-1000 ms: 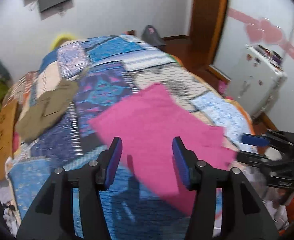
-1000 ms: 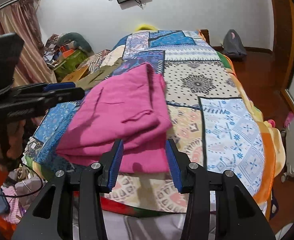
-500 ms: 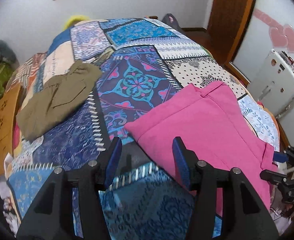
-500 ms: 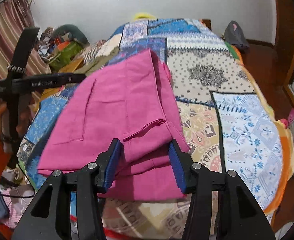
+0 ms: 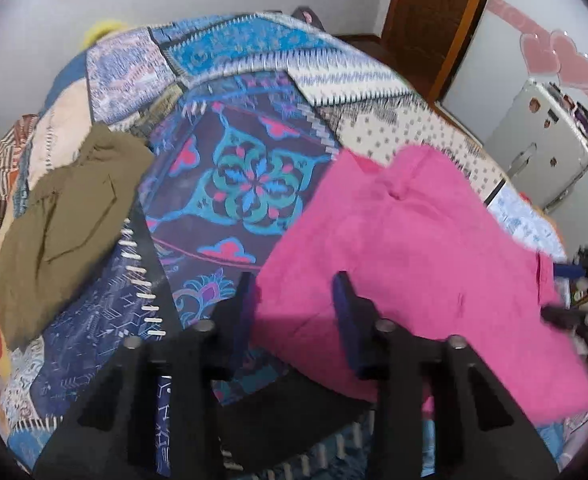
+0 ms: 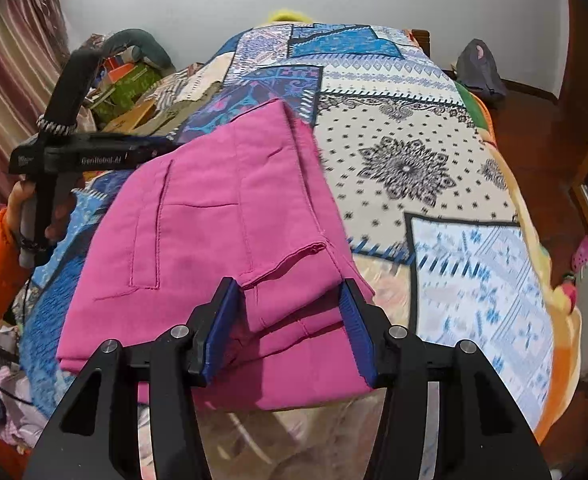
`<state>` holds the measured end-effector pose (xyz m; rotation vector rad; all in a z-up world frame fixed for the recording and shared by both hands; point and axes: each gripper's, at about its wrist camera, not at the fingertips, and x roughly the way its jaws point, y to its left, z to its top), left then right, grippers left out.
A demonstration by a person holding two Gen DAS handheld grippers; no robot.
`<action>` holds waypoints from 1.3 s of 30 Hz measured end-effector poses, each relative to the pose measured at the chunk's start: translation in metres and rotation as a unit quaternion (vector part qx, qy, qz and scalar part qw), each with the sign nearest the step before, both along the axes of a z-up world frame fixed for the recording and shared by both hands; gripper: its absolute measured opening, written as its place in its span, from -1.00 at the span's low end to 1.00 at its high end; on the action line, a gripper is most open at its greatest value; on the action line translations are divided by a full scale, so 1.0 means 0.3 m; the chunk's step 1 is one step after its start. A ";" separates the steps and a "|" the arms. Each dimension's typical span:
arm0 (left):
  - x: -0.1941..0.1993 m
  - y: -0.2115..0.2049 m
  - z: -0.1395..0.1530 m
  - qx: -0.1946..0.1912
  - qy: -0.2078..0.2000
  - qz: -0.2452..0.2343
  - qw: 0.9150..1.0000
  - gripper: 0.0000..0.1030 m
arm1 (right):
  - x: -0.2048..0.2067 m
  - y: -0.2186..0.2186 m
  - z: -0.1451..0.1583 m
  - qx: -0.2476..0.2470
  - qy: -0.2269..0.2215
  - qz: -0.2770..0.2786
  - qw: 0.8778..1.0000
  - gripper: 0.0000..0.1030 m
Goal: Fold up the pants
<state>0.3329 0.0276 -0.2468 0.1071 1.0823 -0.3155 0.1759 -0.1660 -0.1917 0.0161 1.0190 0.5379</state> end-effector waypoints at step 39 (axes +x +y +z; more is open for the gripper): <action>-0.158 -0.014 0.073 -0.045 -0.033 0.049 0.997 -0.30 | 0.192 0.305 0.002 0.012 -0.019 0.102 0.995 -0.05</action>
